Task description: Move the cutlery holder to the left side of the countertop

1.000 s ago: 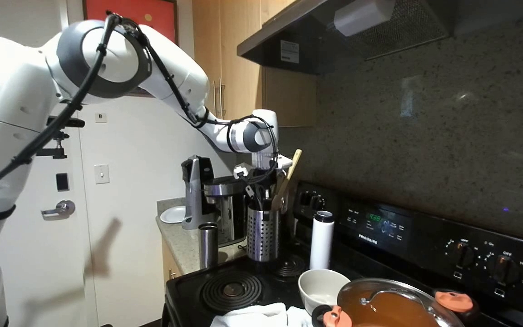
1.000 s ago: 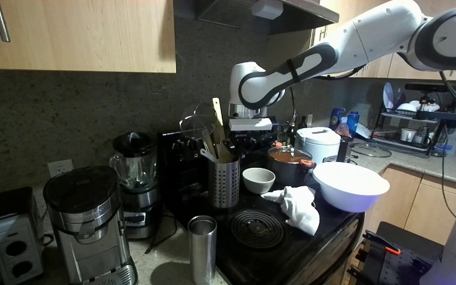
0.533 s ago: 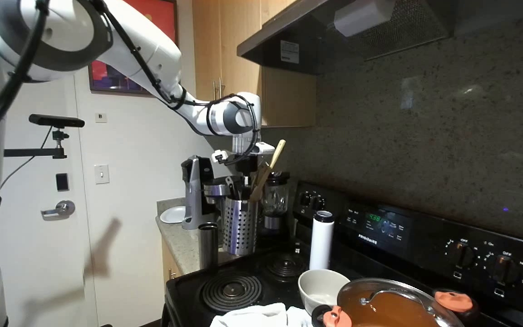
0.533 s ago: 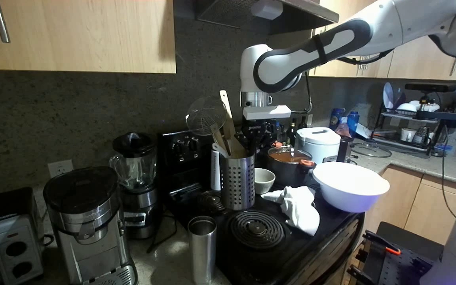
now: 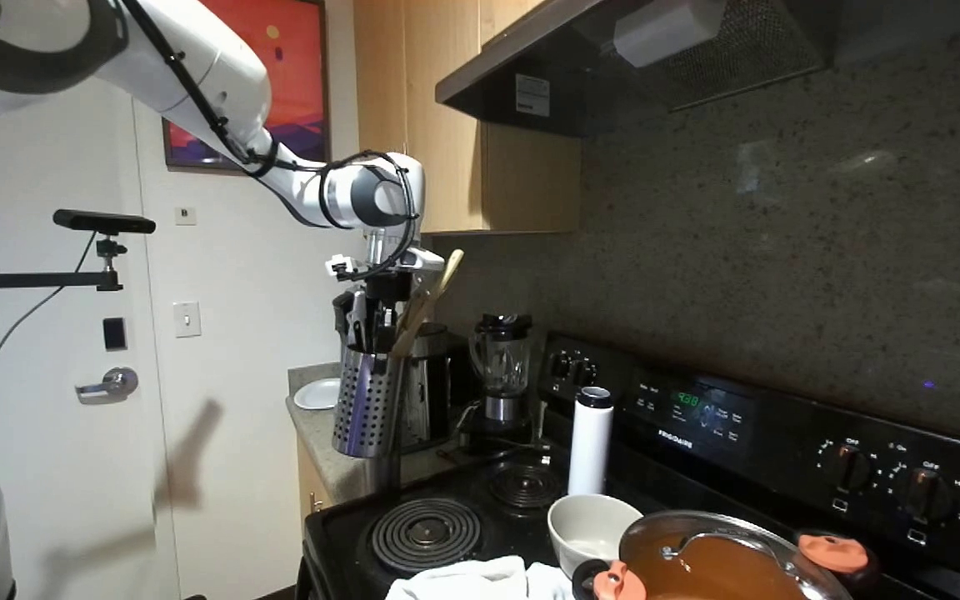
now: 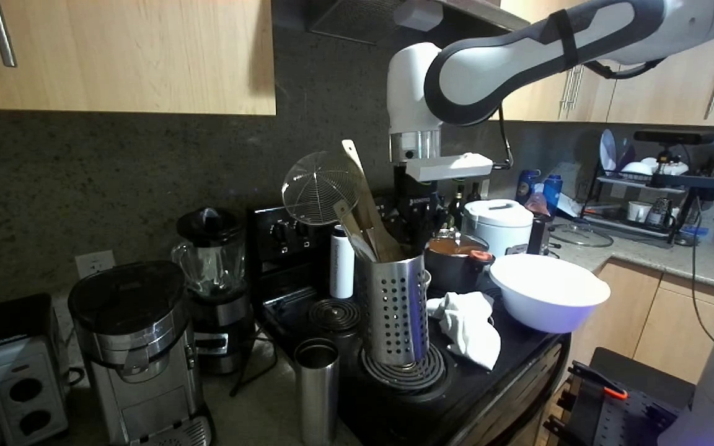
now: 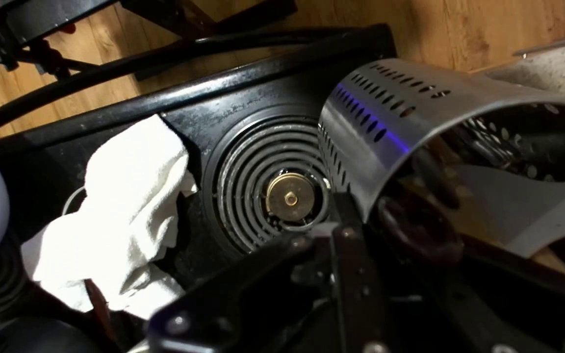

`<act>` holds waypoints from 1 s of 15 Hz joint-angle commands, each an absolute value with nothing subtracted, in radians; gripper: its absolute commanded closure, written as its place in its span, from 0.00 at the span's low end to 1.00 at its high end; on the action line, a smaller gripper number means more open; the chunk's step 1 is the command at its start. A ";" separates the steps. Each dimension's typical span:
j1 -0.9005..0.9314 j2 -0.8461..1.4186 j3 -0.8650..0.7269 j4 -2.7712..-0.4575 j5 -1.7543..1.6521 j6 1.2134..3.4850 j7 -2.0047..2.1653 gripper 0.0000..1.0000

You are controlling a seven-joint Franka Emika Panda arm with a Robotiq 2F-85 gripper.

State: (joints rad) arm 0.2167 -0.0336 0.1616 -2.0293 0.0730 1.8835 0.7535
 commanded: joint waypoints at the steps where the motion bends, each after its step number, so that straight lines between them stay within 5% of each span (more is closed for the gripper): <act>1: 0.227 -0.099 0.202 -2.046 0.135 1.856 0.686 0.96; 15: 0.303 0.013 0.311 -1.877 0.199 1.890 0.520 0.96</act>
State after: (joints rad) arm 0.2893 -0.0341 0.2956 -1.9575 0.1800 1.8793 0.5592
